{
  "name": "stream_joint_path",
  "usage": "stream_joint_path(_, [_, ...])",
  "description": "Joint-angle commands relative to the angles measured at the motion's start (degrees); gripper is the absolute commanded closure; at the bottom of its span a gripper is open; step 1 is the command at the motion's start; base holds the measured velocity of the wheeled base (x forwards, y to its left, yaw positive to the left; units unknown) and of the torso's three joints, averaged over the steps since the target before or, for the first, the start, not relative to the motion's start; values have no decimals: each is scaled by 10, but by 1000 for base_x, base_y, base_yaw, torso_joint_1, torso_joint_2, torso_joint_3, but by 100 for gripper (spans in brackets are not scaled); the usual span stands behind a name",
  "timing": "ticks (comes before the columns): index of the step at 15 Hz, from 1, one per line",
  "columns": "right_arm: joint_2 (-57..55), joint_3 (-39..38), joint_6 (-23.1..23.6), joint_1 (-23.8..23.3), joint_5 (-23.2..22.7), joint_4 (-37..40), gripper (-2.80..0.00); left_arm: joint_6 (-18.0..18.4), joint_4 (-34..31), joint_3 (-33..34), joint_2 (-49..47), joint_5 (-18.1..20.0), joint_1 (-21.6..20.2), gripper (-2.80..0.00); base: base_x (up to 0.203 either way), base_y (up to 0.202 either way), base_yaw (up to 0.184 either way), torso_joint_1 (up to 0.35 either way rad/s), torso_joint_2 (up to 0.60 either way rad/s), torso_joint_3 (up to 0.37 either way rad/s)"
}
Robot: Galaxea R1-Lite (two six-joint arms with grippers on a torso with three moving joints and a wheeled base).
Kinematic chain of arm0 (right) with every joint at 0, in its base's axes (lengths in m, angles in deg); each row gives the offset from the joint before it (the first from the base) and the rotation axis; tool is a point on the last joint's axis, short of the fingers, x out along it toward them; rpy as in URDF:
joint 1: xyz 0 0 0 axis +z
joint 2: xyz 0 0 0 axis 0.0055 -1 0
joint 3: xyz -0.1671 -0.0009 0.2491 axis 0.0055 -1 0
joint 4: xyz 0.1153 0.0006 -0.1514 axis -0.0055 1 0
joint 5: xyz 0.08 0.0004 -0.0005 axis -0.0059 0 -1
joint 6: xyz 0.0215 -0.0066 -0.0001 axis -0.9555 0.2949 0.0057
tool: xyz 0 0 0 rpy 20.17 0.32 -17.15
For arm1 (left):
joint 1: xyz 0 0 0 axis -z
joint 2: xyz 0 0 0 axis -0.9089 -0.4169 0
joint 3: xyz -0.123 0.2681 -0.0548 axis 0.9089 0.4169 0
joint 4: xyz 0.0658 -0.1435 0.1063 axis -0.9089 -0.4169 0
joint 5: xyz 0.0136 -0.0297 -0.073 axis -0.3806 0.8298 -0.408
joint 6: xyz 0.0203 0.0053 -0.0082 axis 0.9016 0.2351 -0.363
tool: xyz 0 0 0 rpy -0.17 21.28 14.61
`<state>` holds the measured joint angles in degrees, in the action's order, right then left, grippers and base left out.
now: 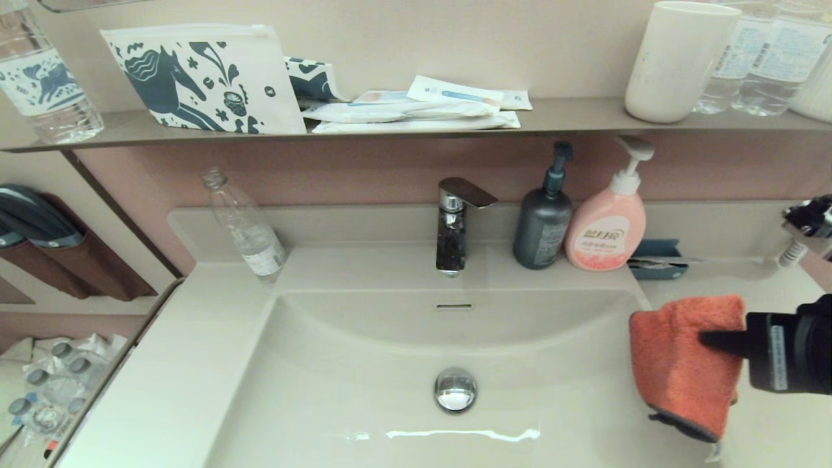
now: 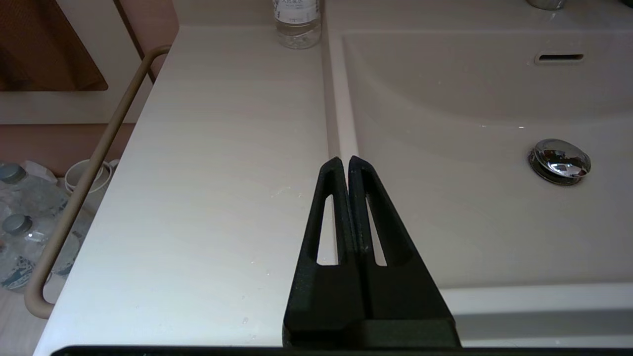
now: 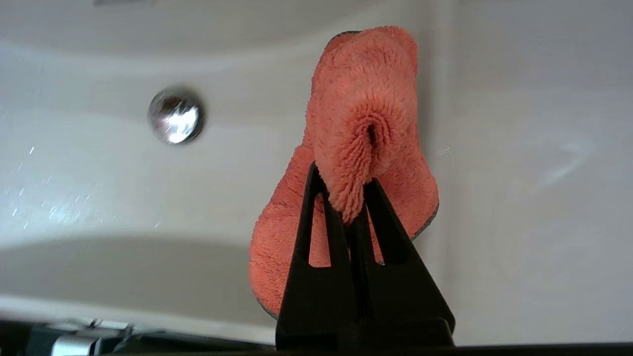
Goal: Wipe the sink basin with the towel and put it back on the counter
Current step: Wipe the sink
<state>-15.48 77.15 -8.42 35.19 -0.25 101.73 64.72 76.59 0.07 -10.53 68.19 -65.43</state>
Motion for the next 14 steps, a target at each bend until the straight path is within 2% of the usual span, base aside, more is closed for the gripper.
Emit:
stream_joint_path(1, [-81, 1, -44, 78, 15, -3, 0, 0, 0, 0, -1, 0, 0, 0, 0, 0, 0, 0, 0, 0])
stream_joint_path(3, [-136, 3, -71, 102, 18, -34, 0, 0, 0, 0, -1, 0, 0, 0, 0, 0, 0, 0, 0, 0])
stream_joint_path(6, [-215, 3, -102, 109, 19, -82, 0, 0, 0, 0, -1, 0, 0, 0, 0, 0, 0, 0, 0, 0])
stream_joint_path(10, [-297, 2, -130, 110, 27, -91, 0, 0, 0, 0, -1, 0, 0, 0, 0, 0, 0, 0, 0, 0])
stream_joint_path(14, [-359, -9, -157, 110, 53, -111, 0, 0, 0, 0, -1, 0, 0, 0, 0, 0, 0, 0, 0, 0])
